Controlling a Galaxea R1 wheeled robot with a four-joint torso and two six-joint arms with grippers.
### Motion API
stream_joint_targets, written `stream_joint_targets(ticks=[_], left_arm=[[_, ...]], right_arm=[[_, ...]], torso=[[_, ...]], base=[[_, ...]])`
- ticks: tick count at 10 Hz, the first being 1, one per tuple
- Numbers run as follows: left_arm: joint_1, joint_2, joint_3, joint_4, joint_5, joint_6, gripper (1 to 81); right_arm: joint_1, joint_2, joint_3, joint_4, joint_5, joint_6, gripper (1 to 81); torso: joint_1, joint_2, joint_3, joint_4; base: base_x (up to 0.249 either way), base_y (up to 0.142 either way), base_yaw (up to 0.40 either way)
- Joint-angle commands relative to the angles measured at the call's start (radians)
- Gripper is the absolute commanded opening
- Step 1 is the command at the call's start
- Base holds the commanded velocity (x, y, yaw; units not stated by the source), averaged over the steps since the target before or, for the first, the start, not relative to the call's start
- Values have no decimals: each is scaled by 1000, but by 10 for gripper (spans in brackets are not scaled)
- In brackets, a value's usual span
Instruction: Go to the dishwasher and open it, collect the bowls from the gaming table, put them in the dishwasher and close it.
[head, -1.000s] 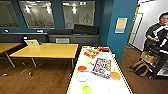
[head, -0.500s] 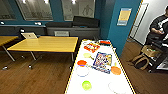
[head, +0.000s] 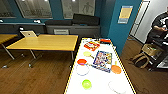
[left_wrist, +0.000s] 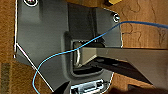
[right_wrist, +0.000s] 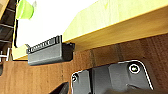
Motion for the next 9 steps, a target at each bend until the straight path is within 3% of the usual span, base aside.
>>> stream_joint_targets(ticks=[1, 4, 5, 9], left_arm=[[-16, -10, 12, 8, 69, 1, 811], [-16, 2, -10, 8, 69, 1, 811], [-14, 4, -13, 8, 69, 1, 811], [-16, 7, -22, 8, 69, 1, 811]], right_arm=[[217, -153, 104, 6, -154, 105, 811], [347, -187, 120, 6, -266, 175, 811], [390, -193, 121, 7, -297, 188, 811], [487, -196, 121, 13, -380, 214, 811]], torso=[[0, 0, 0, 0], [0, 0, 0, 0], [0, 0, -39, 0], [0, 1, -99, 0]], base=[[0, 0, 0], [0, 0, 0], [0, 0, 0], [0, 0, 0]])
